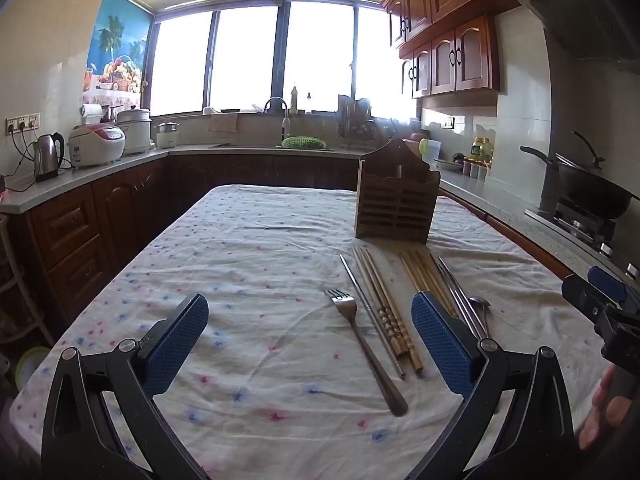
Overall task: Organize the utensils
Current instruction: 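Move both tools toward the row of utensils on the cloth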
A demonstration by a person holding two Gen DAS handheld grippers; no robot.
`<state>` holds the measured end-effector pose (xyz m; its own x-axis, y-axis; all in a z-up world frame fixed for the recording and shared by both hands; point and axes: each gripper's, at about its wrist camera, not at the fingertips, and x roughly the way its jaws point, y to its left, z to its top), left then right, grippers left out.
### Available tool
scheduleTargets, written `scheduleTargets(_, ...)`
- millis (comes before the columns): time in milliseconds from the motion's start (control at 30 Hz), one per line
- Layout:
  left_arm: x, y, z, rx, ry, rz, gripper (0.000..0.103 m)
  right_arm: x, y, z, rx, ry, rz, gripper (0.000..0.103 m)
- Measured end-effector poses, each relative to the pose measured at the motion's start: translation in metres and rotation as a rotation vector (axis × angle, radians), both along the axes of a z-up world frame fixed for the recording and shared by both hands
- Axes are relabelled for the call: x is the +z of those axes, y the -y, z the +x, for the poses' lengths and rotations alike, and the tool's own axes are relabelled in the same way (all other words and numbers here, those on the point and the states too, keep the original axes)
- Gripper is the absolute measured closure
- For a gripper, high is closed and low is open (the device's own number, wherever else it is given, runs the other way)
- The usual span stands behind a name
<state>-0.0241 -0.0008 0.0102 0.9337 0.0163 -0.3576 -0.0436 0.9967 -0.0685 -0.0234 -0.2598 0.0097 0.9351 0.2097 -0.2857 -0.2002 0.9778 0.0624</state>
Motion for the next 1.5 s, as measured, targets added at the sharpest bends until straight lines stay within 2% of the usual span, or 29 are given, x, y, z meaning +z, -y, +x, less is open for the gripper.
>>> scheduleTargets(733,0.002,0.000,0.001,-0.011,0.002,-0.009,0.000,0.000,0.013,0.005,0.007,-0.020,0.032,0.001)
scheduleTargets(800,0.001,-0.001,0.002,-0.011,0.000,-0.011,0.000,0.000,0.013,0.005,0.008,-0.008,0.010,0.001)
scheduleTargets(1100,-0.002,-0.002,0.008,-0.029,-0.037,-0.028,0.000,-0.002,0.009,0.006,0.036,-0.016,0.027,0.001)
scheduleTargets(1233,-0.005,-0.003,0.014,-0.045,-0.074,-0.055,0.000,-0.002,0.011,0.014,0.052,-0.064,0.012,0.001)
scheduleTargets(1333,-0.007,-0.007,0.020,-0.057,-0.103,-0.099,0.000,-0.003,0.014,0.021,0.049,-0.161,0.020,0.001)
scheduleTargets(1400,-0.007,-0.008,0.025,-0.071,-0.121,-0.114,0.000,-0.004,0.016,0.023,0.044,-0.160,0.057,0.001)
scheduleTargets(1433,-0.007,-0.008,0.027,-0.077,-0.128,-0.118,0.000,-0.005,0.017,0.026,0.041,-0.161,0.034,0.001)
scheduleTargets(1500,-0.007,-0.008,0.034,-0.103,-0.154,-0.123,0.000,-0.006,0.020,0.030,0.043,-0.180,0.052,0.001)
